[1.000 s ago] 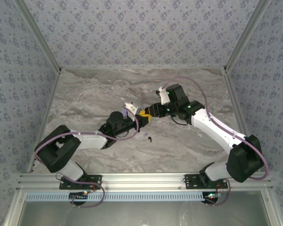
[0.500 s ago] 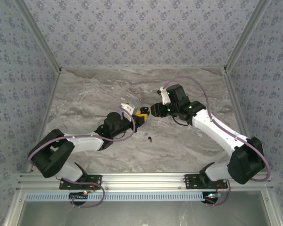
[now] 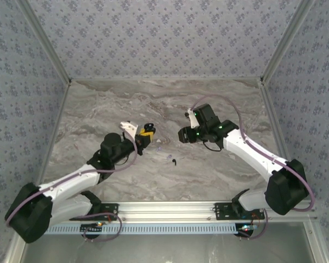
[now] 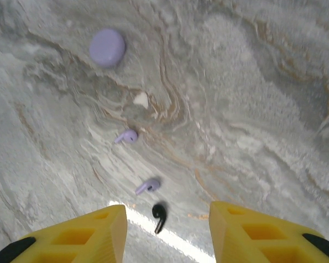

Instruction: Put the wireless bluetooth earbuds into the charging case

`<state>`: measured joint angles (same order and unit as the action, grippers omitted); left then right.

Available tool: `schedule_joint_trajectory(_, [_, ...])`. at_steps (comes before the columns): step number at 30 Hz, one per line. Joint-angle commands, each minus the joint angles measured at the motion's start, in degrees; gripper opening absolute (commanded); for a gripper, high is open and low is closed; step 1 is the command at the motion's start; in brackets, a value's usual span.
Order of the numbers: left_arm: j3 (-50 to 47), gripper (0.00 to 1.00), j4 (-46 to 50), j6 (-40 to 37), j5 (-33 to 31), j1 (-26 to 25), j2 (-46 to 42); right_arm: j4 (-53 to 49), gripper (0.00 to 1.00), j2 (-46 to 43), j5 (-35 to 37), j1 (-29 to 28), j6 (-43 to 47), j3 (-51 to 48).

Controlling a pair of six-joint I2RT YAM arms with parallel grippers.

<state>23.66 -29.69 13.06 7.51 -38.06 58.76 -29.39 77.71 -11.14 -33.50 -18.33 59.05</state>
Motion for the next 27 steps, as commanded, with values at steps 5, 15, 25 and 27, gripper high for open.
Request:
schedule_joint_trajectory(5, [-1.34, 0.16, 8.62, -1.48, -0.89, 0.37, -7.50, -0.68, 0.43, 0.40, -0.87, -4.21, -6.13, -5.54])
schedule_joint_trajectory(15, [-1.60, 0.16, 11.49, -0.27, 0.14, 0.37, -10.96, 5.57, 0.38, 4.32, 0.63, -9.69, -14.94, -11.65])
schedule_joint_trajectory(25, [-1.60, 0.16, 11.68, -0.14, 0.58, 0.42, -10.92, 8.71, 0.32, 10.98, 1.12, -12.15, -17.28, -11.16])
schedule_joint_trajectory(27, [-1.60, 0.16, 11.59, -0.05, 0.58, 0.42, -10.76, 8.65, 0.31, 12.26, 1.18, -12.53, -17.27, -10.58])
